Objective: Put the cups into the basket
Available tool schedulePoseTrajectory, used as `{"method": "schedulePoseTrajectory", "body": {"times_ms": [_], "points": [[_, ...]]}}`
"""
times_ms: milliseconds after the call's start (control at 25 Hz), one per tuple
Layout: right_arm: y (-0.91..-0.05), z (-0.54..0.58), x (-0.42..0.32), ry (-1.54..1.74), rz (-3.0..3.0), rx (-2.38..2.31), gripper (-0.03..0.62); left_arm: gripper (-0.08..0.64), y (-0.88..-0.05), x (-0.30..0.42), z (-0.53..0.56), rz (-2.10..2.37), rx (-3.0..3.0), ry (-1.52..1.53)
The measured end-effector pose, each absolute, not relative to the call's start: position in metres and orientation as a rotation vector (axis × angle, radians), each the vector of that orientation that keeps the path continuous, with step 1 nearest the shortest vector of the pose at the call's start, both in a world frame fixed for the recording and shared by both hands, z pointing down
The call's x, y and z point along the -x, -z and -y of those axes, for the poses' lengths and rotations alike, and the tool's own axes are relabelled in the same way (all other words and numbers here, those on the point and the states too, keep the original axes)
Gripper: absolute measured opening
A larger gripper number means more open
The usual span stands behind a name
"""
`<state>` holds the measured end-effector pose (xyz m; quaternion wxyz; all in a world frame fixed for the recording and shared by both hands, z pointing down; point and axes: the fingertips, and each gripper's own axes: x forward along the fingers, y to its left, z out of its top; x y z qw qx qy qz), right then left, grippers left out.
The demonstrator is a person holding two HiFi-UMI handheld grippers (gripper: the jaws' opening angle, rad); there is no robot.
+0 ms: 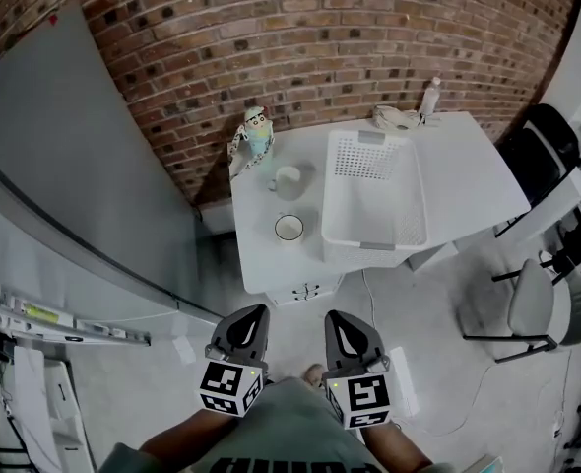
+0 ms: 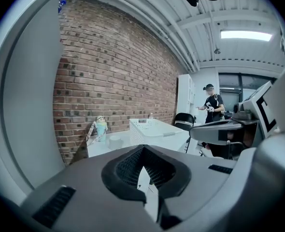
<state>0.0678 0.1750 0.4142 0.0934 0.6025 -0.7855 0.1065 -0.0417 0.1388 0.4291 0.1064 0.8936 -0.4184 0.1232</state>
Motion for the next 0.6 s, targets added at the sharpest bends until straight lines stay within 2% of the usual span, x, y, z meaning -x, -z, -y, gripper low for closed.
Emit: {"method": "schedulePoseTrajectory", "body": {"times_ms": [600], "points": [[-0.453,-0.117,-0.051,-0.366,2.339,-1.684,0.012,0.008,-0.456,0.043,-0.089,1.262,-2.591,-0.433]]}}
